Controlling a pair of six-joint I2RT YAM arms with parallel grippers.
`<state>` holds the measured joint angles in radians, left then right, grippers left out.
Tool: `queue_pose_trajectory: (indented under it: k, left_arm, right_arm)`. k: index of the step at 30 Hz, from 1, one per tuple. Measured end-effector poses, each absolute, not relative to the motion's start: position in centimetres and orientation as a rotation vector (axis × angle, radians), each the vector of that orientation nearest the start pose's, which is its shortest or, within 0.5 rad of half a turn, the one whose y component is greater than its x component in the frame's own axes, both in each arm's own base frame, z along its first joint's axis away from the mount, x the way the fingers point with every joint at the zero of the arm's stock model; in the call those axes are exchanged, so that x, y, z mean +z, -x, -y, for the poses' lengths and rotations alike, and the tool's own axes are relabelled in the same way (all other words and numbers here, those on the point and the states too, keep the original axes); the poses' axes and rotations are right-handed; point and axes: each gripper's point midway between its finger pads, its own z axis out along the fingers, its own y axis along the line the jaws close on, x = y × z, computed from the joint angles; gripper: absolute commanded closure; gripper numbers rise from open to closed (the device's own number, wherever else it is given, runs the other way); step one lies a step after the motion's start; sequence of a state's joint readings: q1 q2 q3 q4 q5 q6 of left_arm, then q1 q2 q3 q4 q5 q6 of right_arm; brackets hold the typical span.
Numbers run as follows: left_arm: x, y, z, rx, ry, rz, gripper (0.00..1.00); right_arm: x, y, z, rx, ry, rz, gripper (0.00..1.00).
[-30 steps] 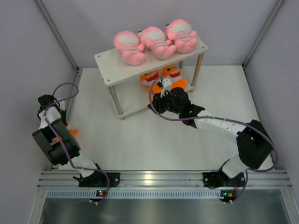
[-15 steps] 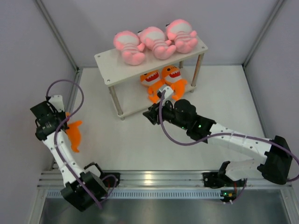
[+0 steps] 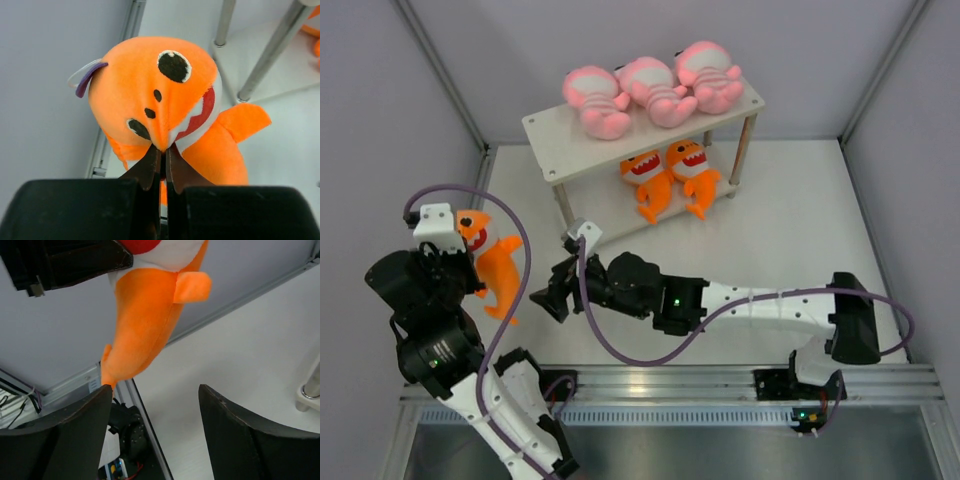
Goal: Place and organize the stuffed toys onto the shelf
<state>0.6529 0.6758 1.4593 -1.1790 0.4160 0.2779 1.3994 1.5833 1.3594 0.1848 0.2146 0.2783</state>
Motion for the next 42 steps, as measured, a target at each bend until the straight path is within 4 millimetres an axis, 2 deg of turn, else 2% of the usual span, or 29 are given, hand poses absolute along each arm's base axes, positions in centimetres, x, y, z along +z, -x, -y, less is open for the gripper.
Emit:
queue_pose_trajectory:
  k: [4,8,12,13,15,18,22,24,28,32,37,38,39,40,42]
  left_arm:
    - [36.7,-14.6,-2.2,0.125,0.103,-1.926,1.00]
    - [37.4,-13.9,-0.7,0.078,0.095,-1.894,1.00]
    - [37.9,-13.6,0.6,0.036,0.077,-1.863,1.00]
    - [37.9,-13.5,0.8,0.025,0.076,-1.860,1.00]
    - [38.0,-13.5,0.9,0.015,0.078,-1.859,1.00]
    - [38.0,-13.5,0.9,0.015,0.081,-1.857,1.00]
    - [38.1,-13.4,1.3,-0.002,0.067,-1.851,1.00]
    - [38.2,-13.5,1.8,-0.025,0.047,-1.844,1.00]
    - [38.5,-13.6,2.6,-0.066,0.020,-1.831,1.00]
    - [38.1,-13.7,2.8,-0.094,0.018,-1.837,1.00]
    - [37.3,-13.6,3.5,-0.145,0.014,-1.852,0.99]
    - [37.3,-13.6,3.7,-0.152,0.009,-1.851,0.62]
    - [37.3,-13.6,3.7,-0.156,0.006,-1.850,0.44]
    - [37.3,-13.5,3.8,-0.157,0.004,-1.848,0.33]
    - [37.3,-13.5,3.7,-0.145,-0.001,-1.849,0.17]
  right_arm:
    - [31.4,-11.6,-52.9,1.116,0.741,-1.603,0.27]
    - [30.3,-11.8,-53.7,1.127,0.717,-1.647,0.30]
    - [30.7,-11.7,-53.9,1.168,0.688,-1.649,0.61]
    - [30.8,-11.6,-53.9,1.178,0.685,-1.650,0.61]
    - [31.1,-11.4,-54.1,1.212,0.677,-1.651,0.51]
    - [31.2,-11.3,-54.2,1.255,0.676,-1.643,0.45]
    - [30.9,-11.2,-54.2,1.285,0.685,-1.643,0.52]
    - [31.1,-11.0,-54.3,1.308,0.690,-1.635,0.61]
    - [31.6,-10.8,-54.4,1.358,0.676,-1.630,0.60]
    - [30.8,-12.1,-54.1,1.371,0.651,-1.638,1.00]
    - [29.8,-14.1,-53.0,1.359,0.612,-1.645,1.00]
    - [29.9,-14.2,-52.7,1.364,0.610,-1.640,1.00]
    - [30.1,-14.3,-52.2,1.372,0.610,-1.632,1.00]
    - [30.2,-14.5,-51.7,1.371,0.609,-1.631,1.00]
    - [30.1,-15.0,-50.1,1.372,0.611,-1.634,1.00]
